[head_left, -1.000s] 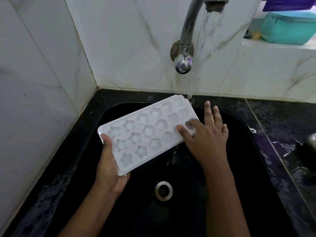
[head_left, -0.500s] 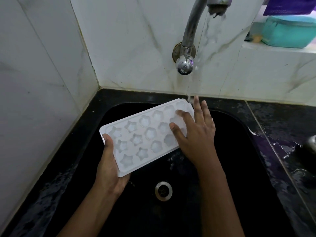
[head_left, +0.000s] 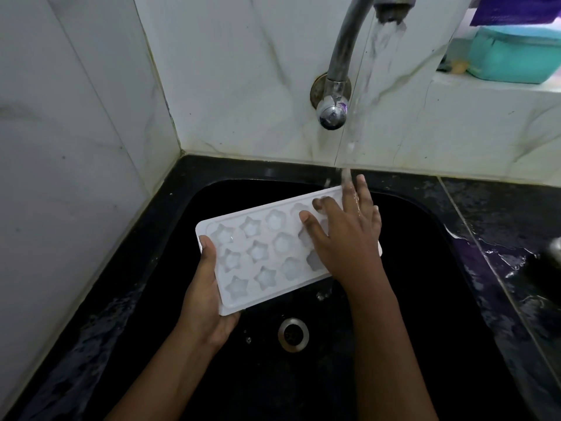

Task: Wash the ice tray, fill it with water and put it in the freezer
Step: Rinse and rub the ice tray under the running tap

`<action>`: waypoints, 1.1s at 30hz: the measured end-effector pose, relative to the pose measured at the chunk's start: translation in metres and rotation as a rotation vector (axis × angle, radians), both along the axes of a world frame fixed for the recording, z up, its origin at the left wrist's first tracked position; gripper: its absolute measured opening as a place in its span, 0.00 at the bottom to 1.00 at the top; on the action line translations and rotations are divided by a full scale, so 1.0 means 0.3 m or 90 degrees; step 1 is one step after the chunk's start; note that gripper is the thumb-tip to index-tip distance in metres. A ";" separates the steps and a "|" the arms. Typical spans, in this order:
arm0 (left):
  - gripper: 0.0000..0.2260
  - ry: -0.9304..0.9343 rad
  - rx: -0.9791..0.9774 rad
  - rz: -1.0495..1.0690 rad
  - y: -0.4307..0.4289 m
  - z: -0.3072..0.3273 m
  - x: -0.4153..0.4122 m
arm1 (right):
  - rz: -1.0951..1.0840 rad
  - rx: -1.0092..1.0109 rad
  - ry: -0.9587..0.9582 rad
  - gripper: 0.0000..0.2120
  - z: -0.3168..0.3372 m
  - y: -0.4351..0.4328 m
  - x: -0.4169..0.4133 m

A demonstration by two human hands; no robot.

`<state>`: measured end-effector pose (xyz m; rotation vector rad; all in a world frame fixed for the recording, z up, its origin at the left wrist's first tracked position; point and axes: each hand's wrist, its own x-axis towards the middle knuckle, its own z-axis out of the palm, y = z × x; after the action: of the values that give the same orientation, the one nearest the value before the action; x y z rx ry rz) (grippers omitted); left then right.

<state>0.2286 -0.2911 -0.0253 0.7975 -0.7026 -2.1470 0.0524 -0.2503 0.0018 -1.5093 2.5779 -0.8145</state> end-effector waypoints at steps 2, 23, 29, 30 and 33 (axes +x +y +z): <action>0.30 -0.001 0.004 -0.001 0.004 0.005 0.001 | -0.008 0.001 -0.007 0.19 0.003 0.003 0.000; 0.30 -0.010 0.008 -0.009 0.005 -0.001 -0.031 | -0.032 0.004 -0.010 0.16 -0.015 0.026 -0.031; 0.30 -0.009 0.015 -0.008 0.012 -0.005 -0.036 | -0.030 -0.018 -0.039 0.12 -0.016 0.032 -0.037; 0.30 -0.007 0.016 -0.006 0.013 -0.007 -0.036 | -0.032 -0.021 -0.043 0.11 -0.016 0.033 -0.037; 0.30 -0.005 0.013 -0.009 0.015 -0.007 -0.035 | -0.041 -0.026 -0.047 0.11 -0.016 0.038 -0.035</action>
<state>0.2182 -0.2866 -0.0275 0.8151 -0.6927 -2.1679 0.0419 -0.2391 -0.0031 -1.3859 2.5837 -0.9163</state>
